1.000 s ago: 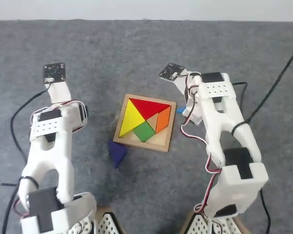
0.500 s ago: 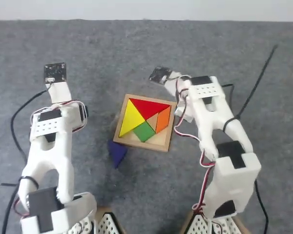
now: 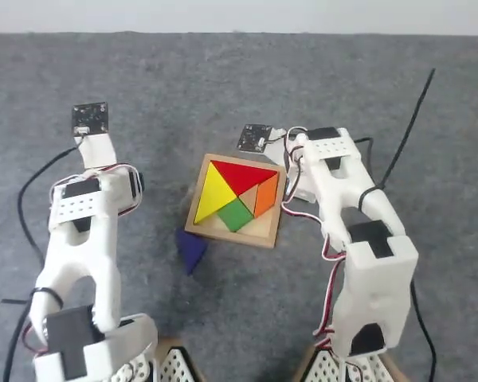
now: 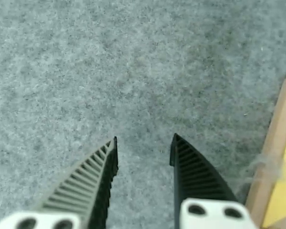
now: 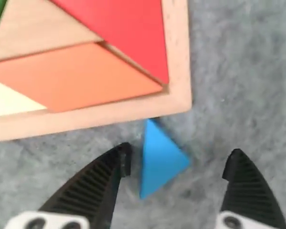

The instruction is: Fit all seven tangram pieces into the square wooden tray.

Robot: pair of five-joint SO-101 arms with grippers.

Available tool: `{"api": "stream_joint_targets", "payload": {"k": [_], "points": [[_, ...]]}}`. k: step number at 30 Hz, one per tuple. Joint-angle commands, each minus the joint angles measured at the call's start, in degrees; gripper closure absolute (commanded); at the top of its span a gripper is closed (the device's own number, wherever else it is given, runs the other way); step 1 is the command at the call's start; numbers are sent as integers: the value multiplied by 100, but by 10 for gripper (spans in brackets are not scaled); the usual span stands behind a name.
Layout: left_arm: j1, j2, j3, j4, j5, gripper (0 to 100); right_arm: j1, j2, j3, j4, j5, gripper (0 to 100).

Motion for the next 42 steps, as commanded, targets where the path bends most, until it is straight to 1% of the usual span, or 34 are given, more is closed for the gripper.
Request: {"api": "stream_joint_targets", "payload": {"k": [1,3,4,7,10,14,21,24,27,29,33,35,38,42], "points": [[26,-26,-22,9,-62,823,66,75,-264,154,44,858],[26,-26,-22,9,-62,823,66,75,-264,295,26,961],[26,-26,-22,9,-62,823,66,75,-264,374,18,995],[26,-26,-22,9,-62,823,110,57,-264,611,-123,970],[35,-26,-22,9,-62,823,110,22,-255,637,-651,984],[35,-26,-13,9,-62,823,92,-57,-273,673,-985,991],[35,-26,22,9,-62,823,110,-1191,-185,1130,-2242,991],[35,-26,22,9,-62,823,13,-1859,88,1174,-2356,991],[35,-26,22,9,-62,823,-233,-2492,571,1174,-2338,991],[35,-26,22,0,-62,823,-523,-2879,985,1156,-2338,991],[26,-26,13,0,-62,823,-1411,-3310,1618,954,-2338,991],[18,-35,4,0,-62,823,-1903,-3292,1749,752,-2374,991],[0,-70,-4,0,-62,823,-2404,-2967,1732,567,-2585,991],[18,-70,-4,9,-62,823,-2580,-2387,1591,242,-2637,990]]}}
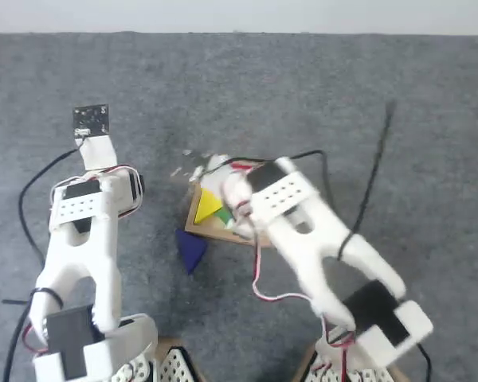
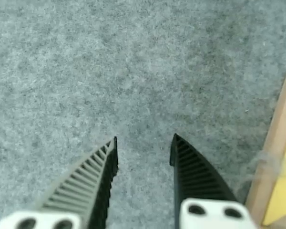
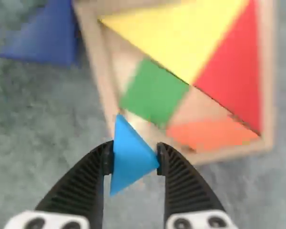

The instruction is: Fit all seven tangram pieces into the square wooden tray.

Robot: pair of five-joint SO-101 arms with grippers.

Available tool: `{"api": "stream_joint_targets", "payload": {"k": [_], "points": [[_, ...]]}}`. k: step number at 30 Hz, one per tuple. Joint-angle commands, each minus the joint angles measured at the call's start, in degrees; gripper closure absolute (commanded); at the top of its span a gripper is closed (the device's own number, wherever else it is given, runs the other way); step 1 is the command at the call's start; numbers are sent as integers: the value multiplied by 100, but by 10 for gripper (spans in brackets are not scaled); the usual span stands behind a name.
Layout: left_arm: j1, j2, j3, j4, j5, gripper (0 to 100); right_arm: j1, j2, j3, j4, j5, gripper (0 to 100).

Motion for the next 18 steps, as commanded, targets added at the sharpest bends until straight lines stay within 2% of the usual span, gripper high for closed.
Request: {"api": "stream_joint_targets", "payload": {"k": [1,6,8,14,18], "points": [[26,-70,-75,9,-62,823,-119,303,-281,-321,-79,990],[-26,-88,-84,9,-35,823,-303,857,-958,-356,-105,990],[-316,-88,-207,35,-18,823,-409,1042,-1231,-356,-105,990],[-1556,-18,-1270,853,53,821,-541,1604,-1723,-356,-114,990],[-1723,-18,-1376,897,53,802,-541,1886,-2075,-338,-114,990]]}}
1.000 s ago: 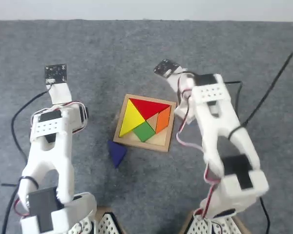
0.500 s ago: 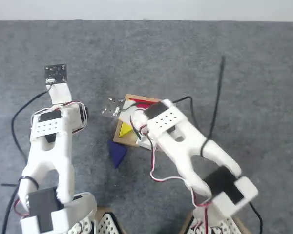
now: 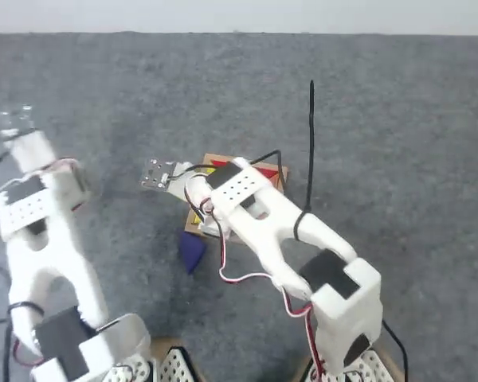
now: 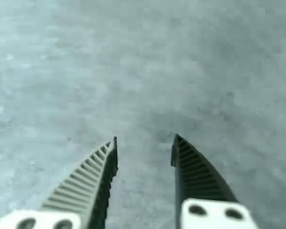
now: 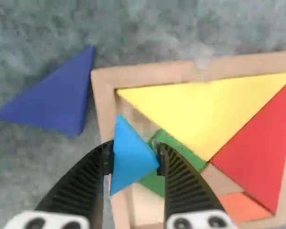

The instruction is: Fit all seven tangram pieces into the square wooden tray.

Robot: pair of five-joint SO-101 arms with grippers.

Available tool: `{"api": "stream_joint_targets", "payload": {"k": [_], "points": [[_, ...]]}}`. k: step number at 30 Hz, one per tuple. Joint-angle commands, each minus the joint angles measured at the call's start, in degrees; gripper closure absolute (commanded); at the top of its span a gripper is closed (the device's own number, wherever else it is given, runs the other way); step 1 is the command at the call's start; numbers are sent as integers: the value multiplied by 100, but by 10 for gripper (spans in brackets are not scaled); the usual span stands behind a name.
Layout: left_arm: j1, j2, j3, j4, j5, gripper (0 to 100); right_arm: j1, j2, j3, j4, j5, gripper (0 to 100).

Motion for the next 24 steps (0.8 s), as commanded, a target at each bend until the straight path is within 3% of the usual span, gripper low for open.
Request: {"api": "stream_joint_targets", "payload": {"k": [1,13,19,24], "points": [[-97,-26,-303,62,18,800,-48,66,-519,-57,-62,990],[-114,-35,-321,105,18,800,-57,207,-607,259,229,987],[-114,-35,-321,105,18,800,-57,171,-589,259,193,857],[-114,-35,-321,105,18,800,-57,171,-589,259,211,835]]}}
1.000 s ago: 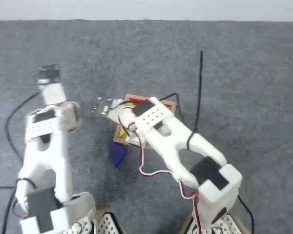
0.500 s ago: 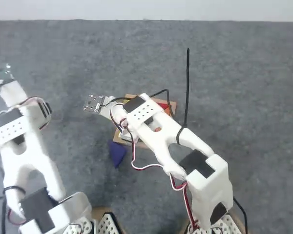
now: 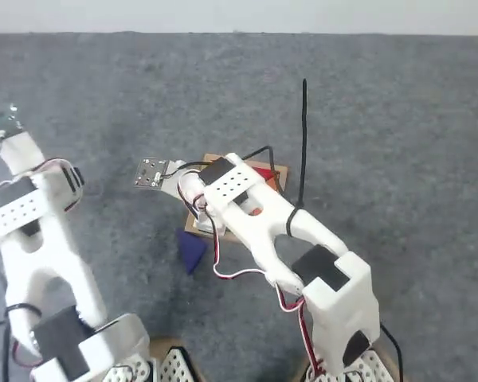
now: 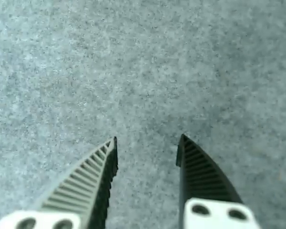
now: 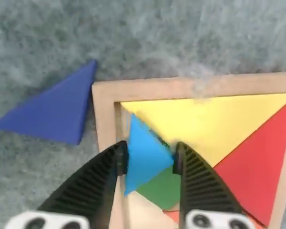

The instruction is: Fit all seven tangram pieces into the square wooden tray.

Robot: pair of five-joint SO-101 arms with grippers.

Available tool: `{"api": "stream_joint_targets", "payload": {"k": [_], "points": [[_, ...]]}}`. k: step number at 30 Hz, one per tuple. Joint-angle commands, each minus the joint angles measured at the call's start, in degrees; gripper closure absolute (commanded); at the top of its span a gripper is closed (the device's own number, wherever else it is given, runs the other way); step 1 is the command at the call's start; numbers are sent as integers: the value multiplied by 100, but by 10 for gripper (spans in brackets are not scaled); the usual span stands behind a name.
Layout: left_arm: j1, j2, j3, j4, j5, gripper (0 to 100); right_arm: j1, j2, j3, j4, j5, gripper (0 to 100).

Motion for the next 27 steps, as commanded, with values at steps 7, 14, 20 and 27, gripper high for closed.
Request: {"api": "stream_joint_targets", "payload": {"k": [7,14,20,27], "points": [[-9,-35,-277,79,44,800,-224,-171,-167,48,26,835],[9,-35,-277,53,44,800,-321,-690,-149,356,18,836],[9,-35,-268,62,44,800,-75,-875,-176,418,-202,836],[9,-35,-242,88,35,800,1068,-2404,-229,1147,-668,836]]}}
